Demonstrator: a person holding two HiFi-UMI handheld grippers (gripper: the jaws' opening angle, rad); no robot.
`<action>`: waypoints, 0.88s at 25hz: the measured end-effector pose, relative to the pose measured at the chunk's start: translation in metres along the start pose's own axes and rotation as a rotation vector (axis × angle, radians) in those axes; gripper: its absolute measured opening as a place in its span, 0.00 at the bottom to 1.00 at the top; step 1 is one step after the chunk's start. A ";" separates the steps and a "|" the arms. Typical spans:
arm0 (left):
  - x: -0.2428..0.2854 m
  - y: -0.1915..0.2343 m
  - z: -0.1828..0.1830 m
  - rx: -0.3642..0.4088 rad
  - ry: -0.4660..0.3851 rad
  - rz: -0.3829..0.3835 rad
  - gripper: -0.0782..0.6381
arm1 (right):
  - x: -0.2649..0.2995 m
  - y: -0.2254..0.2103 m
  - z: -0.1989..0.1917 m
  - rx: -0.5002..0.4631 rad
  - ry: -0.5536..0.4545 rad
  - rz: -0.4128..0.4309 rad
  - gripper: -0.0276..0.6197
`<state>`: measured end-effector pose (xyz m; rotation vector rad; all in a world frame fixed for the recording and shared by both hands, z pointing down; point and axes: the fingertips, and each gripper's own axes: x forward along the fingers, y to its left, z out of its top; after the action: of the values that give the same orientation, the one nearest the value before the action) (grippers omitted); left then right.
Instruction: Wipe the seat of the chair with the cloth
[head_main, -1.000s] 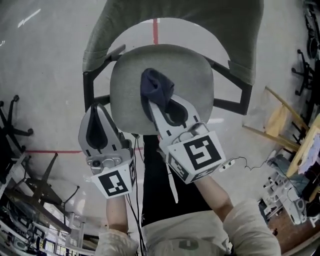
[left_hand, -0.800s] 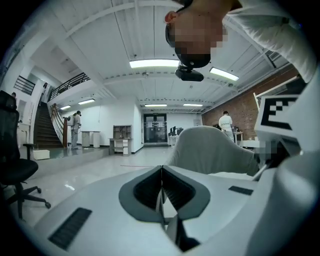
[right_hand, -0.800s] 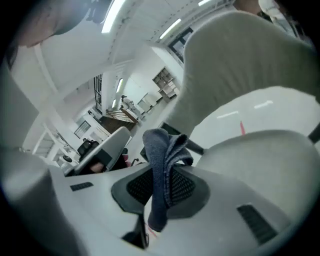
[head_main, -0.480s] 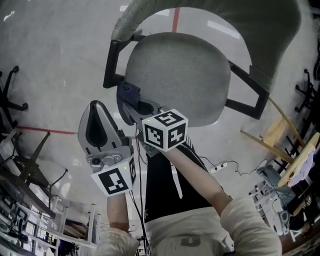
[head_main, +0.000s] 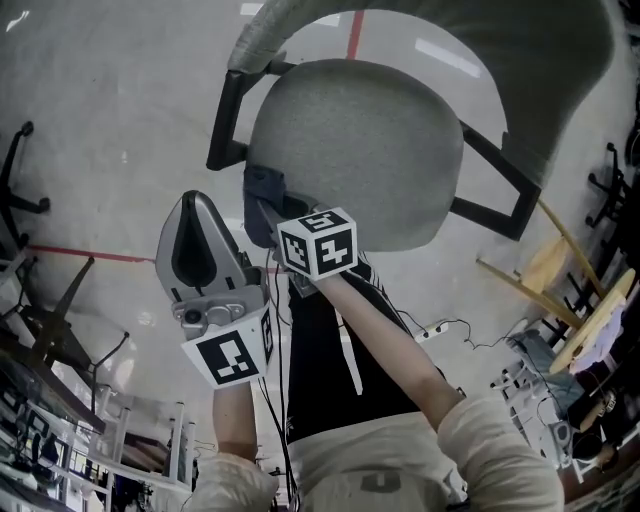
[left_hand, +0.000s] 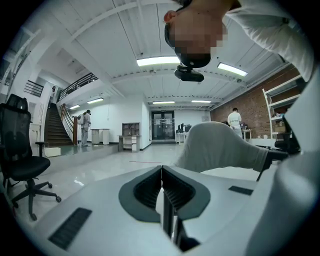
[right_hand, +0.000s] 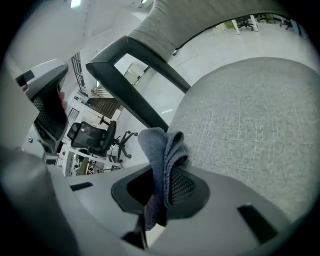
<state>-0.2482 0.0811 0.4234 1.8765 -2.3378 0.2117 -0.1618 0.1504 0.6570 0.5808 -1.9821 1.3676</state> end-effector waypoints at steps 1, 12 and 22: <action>0.001 -0.002 0.001 0.002 -0.001 -0.009 0.13 | -0.002 -0.001 0.000 -0.006 0.000 -0.002 0.13; 0.021 -0.037 0.006 0.031 -0.001 -0.100 0.13 | -0.064 -0.069 -0.015 0.004 -0.031 -0.103 0.13; 0.037 -0.104 0.018 0.063 -0.013 -0.260 0.13 | -0.156 -0.164 -0.043 0.067 -0.076 -0.308 0.13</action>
<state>-0.1549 0.0198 0.4150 2.1917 -2.0879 0.2471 0.0676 0.1317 0.6603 0.9393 -1.8186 1.2379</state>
